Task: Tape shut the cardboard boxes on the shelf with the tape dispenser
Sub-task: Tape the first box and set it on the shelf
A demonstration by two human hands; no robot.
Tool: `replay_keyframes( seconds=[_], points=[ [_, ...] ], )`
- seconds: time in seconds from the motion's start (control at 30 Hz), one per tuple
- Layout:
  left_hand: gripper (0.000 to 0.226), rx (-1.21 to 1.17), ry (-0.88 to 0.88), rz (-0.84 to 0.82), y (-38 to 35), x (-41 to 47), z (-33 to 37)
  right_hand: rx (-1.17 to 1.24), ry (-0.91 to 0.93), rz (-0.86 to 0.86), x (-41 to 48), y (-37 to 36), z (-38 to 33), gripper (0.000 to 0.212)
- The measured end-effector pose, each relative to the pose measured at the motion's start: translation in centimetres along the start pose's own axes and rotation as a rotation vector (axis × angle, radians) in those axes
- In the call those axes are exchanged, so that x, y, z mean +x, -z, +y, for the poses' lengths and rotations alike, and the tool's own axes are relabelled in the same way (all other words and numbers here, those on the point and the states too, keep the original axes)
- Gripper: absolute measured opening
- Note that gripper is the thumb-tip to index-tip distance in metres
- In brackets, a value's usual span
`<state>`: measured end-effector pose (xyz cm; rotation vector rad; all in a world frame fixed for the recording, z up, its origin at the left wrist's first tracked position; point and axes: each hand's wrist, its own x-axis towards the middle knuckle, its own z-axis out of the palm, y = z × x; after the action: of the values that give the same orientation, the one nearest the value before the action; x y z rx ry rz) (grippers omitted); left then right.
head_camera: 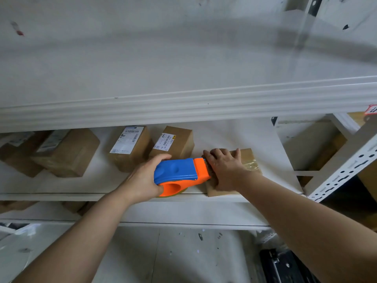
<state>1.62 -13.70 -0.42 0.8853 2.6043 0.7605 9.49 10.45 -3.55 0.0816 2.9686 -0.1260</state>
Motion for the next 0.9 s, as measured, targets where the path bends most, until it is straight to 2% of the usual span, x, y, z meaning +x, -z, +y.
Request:
replay_keyframes(
  seconds=[0.17,0.27,0.37,0.47,0.6,0.67,0.77,0.9],
  points=[
    [0.091,-0.028,0.117,-0.041,-1.5,-1.4,-0.9,0.066,-0.005,-0.013,-0.4,0.1,-0.1,0.090],
    [0.096,-0.082,0.092,0.012,-0.6,-2.0,-0.8,0.056,0.023,0.015,-0.5,0.2,0.1,0.087],
    [0.093,-0.075,0.063,0.068,2.1,-3.0,-1.4,0.049,-0.053,0.034,-1.2,0.9,2.8,0.095],
    [0.091,-0.011,0.120,0.117,4.6,-4.3,-3.0,0.097,-0.110,-0.006,-1.6,2.1,5.5,0.110],
    [0.090,0.002,0.104,0.146,5.3,-4.0,-2.8,0.199,-0.094,0.031,-2.2,2.3,5.7,0.109],
    [0.086,-0.039,0.070,0.178,5.4,-4.0,-2.5,0.343,-0.108,0.091,-2.9,2.9,6.4,0.106],
    [0.079,-0.104,0.029,0.194,5.9,-3.7,-2.0,0.686,-0.080,0.178,-3.1,3.1,7.6,0.105],
    [0.079,-0.092,0.001,0.198,6.0,-3.0,-1.0,0.931,-0.057,0.197,-3.6,2.5,7.9,0.101]
  ],
)
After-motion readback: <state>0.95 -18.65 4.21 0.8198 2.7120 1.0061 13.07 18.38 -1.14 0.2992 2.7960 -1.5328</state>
